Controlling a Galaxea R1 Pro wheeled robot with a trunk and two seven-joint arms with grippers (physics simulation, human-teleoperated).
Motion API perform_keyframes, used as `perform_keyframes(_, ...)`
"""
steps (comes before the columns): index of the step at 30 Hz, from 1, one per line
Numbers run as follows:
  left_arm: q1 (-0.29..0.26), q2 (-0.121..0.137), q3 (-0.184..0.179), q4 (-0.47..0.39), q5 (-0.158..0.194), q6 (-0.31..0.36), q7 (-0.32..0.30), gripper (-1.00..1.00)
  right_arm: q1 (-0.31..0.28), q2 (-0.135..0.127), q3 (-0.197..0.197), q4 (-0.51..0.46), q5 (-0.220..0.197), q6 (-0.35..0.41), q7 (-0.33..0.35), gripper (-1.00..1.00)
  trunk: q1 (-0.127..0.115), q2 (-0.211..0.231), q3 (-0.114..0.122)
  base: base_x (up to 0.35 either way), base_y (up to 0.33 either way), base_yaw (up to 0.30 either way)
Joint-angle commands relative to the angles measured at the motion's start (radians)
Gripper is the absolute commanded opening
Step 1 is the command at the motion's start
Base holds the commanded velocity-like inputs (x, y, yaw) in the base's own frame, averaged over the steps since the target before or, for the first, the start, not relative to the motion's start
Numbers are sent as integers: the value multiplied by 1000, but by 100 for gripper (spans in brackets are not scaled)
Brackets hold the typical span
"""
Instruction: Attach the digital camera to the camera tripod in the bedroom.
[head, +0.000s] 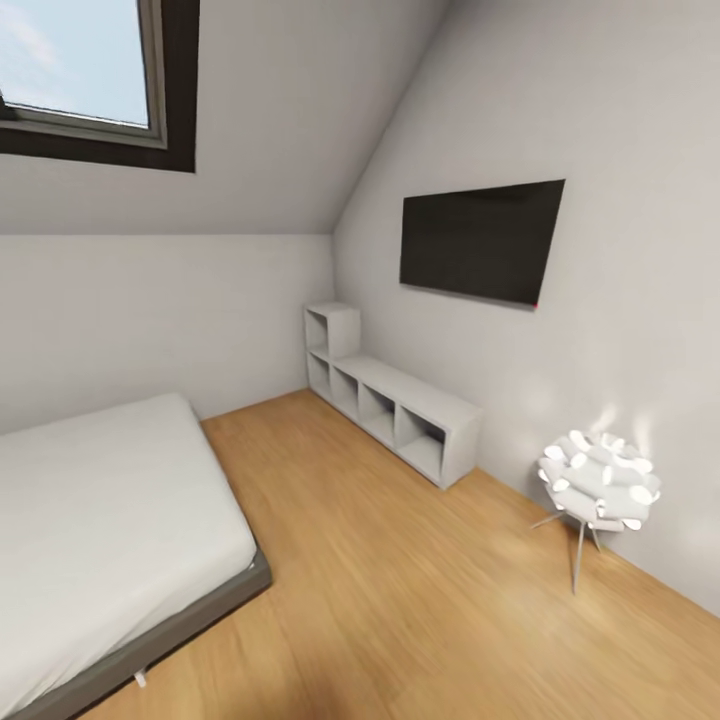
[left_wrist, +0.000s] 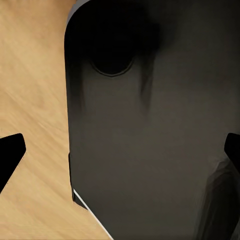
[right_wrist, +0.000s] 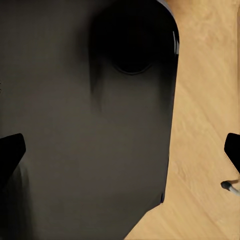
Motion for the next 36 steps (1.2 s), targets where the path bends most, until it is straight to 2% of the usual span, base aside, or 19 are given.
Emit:
perform_keyframes(1, 0, 0, 1, -1, 2, 1, 0, 100, 0, 0, 0, 0, 1, -3, 0, 100, 1, 0, -1, 323, 0, -130)
perform_keyframes(16, 0, 0, 1, -1, 2, 0, 1, 100, 0, 1, 0, 0, 2, -4, 0, 100, 1, 0, -1, 323, 0, -200)
perform_keyframes(36, 0, 0, 2, -1, 2, 0, 3, 100, 0, 0, 1, 0, 1, -4, 0, 100, 1, 0, -1, 323, 0, -24)
